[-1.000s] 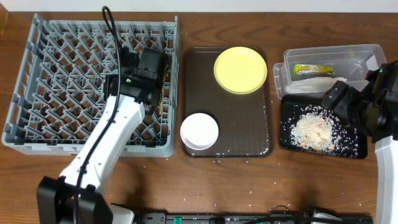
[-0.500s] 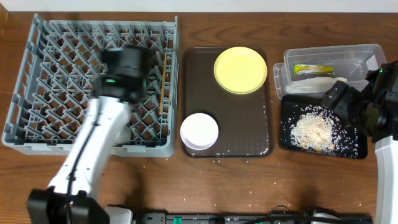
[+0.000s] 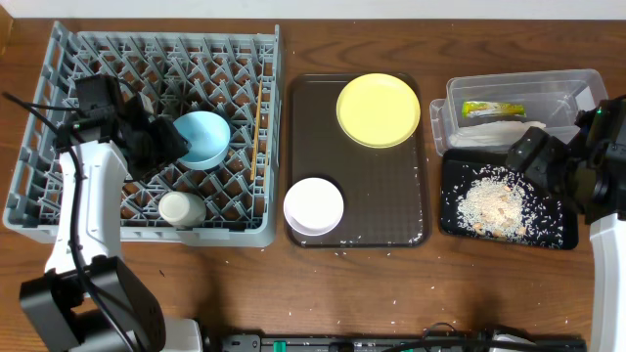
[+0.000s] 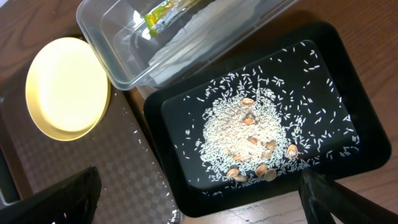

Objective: Sort waste into correct bins and load items into the dishwasher

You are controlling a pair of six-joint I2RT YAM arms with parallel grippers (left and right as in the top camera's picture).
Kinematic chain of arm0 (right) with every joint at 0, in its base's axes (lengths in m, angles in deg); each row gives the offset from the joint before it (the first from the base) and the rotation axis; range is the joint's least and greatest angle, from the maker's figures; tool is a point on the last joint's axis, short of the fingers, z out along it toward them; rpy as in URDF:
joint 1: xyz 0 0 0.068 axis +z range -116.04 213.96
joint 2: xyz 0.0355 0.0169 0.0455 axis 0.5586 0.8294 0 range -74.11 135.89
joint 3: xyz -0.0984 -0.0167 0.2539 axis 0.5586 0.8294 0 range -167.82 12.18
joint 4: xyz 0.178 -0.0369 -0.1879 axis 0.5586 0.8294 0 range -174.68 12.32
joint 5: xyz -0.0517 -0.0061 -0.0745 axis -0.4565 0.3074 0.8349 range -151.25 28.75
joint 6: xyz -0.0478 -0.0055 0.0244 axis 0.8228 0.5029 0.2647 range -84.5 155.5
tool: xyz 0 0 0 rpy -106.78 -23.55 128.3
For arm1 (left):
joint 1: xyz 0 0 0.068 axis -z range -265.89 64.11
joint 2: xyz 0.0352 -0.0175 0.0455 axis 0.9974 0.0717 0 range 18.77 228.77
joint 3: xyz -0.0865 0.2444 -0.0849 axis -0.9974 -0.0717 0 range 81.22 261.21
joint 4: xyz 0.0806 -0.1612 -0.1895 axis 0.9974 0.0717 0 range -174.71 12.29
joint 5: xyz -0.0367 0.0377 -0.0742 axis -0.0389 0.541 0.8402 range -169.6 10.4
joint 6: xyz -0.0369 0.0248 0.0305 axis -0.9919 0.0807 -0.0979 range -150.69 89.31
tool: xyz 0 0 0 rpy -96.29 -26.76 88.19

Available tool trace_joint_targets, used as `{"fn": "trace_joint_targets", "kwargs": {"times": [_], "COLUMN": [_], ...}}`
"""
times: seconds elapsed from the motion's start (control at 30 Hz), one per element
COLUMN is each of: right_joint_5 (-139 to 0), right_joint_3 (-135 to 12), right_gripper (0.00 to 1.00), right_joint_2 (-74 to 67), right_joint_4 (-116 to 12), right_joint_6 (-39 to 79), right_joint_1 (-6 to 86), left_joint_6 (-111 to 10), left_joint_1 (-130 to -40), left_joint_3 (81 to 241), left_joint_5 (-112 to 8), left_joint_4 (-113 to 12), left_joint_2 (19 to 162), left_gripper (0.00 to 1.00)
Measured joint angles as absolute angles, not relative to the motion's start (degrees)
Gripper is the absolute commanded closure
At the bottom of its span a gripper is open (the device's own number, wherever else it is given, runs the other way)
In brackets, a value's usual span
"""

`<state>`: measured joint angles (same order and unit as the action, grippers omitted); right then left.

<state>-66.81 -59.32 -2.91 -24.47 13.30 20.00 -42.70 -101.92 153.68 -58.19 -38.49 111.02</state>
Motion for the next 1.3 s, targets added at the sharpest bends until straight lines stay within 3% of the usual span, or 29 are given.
{"fn": "trace_joint_targets", "kwargs": {"times": [0.1, 0.43, 0.67, 0.87, 1.1, 1.3], "right_joint_5": [-66.81, -66.81, -66.81, -66.79, -66.79, -66.79], "right_joint_3": [-59.32, -59.32, -59.32, -59.30, -59.30, -59.32], "right_gripper": [0.01, 0.01, 0.01, 0.01, 0.01, 0.01], "right_joint_2": [-2.91, -2.91, -2.91, -2.91, -2.91, -2.91], "right_joint_4": [-24.47, -24.49, -24.49, -24.45, -24.47, -24.49], "right_joint_6": [13.30, 13.30, 13.30, 13.28, 13.30, 13.30], "right_joint_1": [20.00, 20.00, 20.02, 20.02, 20.00, 20.00], "left_joint_6": [-41.26, -40.93, -41.96, -48.86, -50.35, -50.59], "left_joint_1": [-101.92, -101.40, -88.30, -71.32, -66.51, -63.65], "left_joint_3": [153.68, 155.01, 158.42, 158.42, 158.40, 158.40], "left_joint_5": [-57.93, -62.85, -92.73, -130.52, -144.35, -152.16], "left_joint_4": [-37.99, -35.54, -31.21, -27.70, -29.20, -29.03], "left_joint_2": [112.83, 109.97, 96.68, 107.30, 122.05, 124.50], "left_gripper": [0.92, 0.93, 0.93, 0.92, 0.93, 0.93]}}
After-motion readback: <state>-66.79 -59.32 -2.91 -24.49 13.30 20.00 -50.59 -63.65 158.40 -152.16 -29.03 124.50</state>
